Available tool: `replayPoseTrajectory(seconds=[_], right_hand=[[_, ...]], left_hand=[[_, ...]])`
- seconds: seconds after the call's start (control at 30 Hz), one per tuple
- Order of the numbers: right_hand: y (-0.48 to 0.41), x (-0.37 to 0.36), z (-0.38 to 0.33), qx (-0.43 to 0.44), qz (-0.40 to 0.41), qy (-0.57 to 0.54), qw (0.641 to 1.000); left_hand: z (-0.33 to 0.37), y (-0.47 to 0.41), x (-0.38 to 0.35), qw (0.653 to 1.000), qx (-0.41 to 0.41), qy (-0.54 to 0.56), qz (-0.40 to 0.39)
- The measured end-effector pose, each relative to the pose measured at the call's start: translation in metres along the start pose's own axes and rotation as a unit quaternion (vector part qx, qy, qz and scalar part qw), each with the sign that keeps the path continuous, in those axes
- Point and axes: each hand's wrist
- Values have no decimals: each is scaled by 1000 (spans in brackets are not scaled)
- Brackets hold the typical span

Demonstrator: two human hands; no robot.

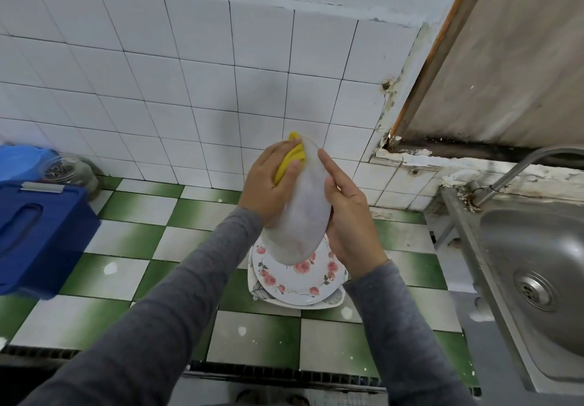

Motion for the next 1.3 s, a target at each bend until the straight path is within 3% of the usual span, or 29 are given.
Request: replayPoseTrajectory(seconds=[0.2, 0.4, 0.5, 0.6, 0.8, 1.0, 1.17, 1.3], right_hand=[[2, 12, -13, 0, -12, -42, 999], [0, 18, -13, 33, 76, -151, 985], [-3, 17, -5, 37, 129, -190, 973], [-10, 17, 0, 37, 162, -203, 965], [-28, 22, -1, -1, 199, -194, 961], [-42, 33, -7, -50, 211, -189, 958], [-42, 47, 2, -64, 164, -36, 984], [-29, 61, 16, -44, 117, 178, 976]], left_hand=[[-17, 9, 10, 984, 114, 138, 19], [-27, 29, -1, 977, 124, 166, 49], [-28, 40, -13, 990, 56, 110, 65], [-32, 50, -22, 998, -53, -41, 15], [-33, 46, -14, 955, -201, -197, -93], [-25, 35, -4, 924, -266, -232, -147], [-17, 34, -4, 956, -202, -185, -109], [-19, 35, 1, 997, -60, -19, -41]])
Point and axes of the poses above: each hand's wrist, its own y-axis away from the middle knuckle, its own x-axis out of the back of the hand, z = x × y, and after that the axes turned 10 degrees about -z, right-handed
